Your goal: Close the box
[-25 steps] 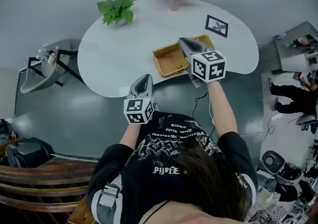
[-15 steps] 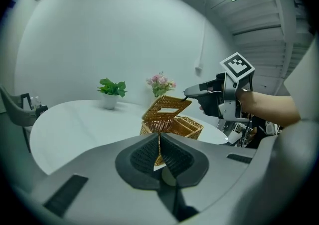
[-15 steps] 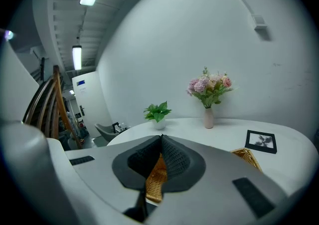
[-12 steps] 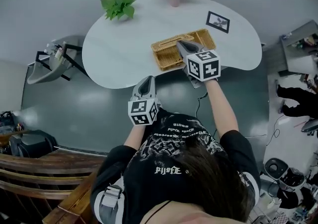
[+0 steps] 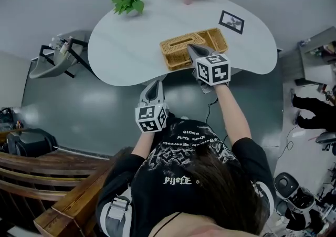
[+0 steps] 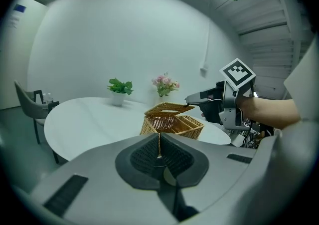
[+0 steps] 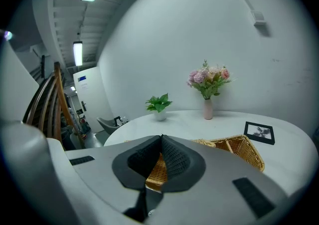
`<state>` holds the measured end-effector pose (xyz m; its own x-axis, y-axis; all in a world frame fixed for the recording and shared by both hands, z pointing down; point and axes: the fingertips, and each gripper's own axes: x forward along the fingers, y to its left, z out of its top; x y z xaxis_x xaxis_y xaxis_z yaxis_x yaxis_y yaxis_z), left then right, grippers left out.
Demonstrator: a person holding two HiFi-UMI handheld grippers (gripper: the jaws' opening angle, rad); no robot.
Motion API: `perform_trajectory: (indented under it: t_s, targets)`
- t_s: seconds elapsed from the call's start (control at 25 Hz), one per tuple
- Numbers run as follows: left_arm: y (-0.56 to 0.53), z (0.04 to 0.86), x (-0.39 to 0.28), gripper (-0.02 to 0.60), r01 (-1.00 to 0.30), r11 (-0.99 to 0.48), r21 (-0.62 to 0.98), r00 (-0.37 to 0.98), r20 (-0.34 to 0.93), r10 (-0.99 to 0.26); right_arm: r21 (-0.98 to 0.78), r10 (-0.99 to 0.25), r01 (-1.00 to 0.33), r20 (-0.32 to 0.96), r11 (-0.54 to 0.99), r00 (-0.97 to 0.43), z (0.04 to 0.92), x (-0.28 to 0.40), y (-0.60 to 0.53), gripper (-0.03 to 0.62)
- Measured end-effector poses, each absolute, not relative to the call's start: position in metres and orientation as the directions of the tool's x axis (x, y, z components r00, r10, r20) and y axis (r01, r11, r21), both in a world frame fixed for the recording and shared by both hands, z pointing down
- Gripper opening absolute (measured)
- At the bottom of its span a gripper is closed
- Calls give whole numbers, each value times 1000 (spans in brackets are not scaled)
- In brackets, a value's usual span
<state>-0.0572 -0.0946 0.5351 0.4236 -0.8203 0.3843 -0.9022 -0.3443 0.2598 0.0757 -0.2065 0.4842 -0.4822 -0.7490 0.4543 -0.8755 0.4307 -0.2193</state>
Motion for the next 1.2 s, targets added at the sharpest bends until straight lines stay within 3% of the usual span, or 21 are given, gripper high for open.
perform_trajectory:
  t_s: [1.2]
  targets:
    - [-66,543,-62,28,-929,-256,266,349,410,-843,-204,-700,-890,557,407,-447,564,81,-172,35]
